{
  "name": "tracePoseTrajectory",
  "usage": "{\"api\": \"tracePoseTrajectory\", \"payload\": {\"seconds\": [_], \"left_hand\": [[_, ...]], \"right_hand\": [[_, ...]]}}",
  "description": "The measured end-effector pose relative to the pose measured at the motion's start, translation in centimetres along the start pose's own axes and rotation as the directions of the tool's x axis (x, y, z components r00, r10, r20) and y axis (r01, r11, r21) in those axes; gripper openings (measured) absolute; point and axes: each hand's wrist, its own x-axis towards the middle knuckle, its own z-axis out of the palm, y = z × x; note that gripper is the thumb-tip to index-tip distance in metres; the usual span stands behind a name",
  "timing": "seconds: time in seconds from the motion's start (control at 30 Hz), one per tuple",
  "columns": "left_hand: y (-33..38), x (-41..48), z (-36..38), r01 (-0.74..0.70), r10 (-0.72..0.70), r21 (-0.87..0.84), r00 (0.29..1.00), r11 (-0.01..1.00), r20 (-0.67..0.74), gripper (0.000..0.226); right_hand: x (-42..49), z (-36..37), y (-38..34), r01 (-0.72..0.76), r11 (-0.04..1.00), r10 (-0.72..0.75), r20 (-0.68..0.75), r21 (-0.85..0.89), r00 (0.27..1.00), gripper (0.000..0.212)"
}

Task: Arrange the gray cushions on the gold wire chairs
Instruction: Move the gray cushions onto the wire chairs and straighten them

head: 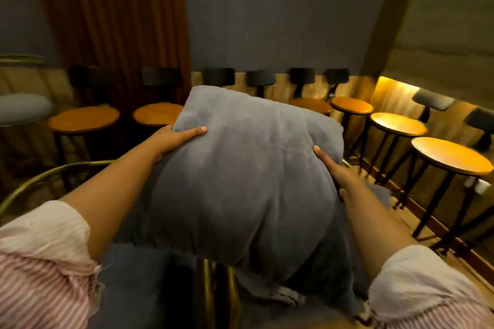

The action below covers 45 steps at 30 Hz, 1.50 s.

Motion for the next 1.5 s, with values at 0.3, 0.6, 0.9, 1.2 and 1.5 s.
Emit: {"api": "tracePoseTrajectory", "payload": {"seconds": [0.3,0.6,0.9,1.2,1.5], "left_hand": [[-10.6,-1.5,-20.2,0.049,-0.051,-0.016,0.962,0.999,-0.268,0.085],[-20.4,1.2,-32.4,0.231,-0.262,-0.127,0.897,0.965,-0.355,0.123],[-27.3,12.3,-31.5,0.209,-0.371,-0.383,0.828,0.9,-0.42,0.082],[-34.4,26.1,-30.5,0.274,-0.463,-0.51,0.837,0.815,-0.291,0.12],[-41.5,31.0,-27.0,0.282,-0.487,-0.485,0.791,0.827,-0.37,0.096]], "right_hand": [[-2.0,23.6,-1.5,0.046,0.998,-0.031,0.257,-0.053,0.966,0.126],[-1.9,39.6,0.7,-0.033,0.998,0.051,0.315,-0.059,0.948,0.117],[8.0,48.7,1.3,0.102,0.994,-0.074,0.42,-0.045,0.905,0.116],[20.1,56.4,6.0,0.046,0.996,-0.011,0.394,-0.08,0.919,0.099],[23.9,58.4,13.1,0.135,0.989,-0.112,0.293,-0.059,0.949,0.101]]}}
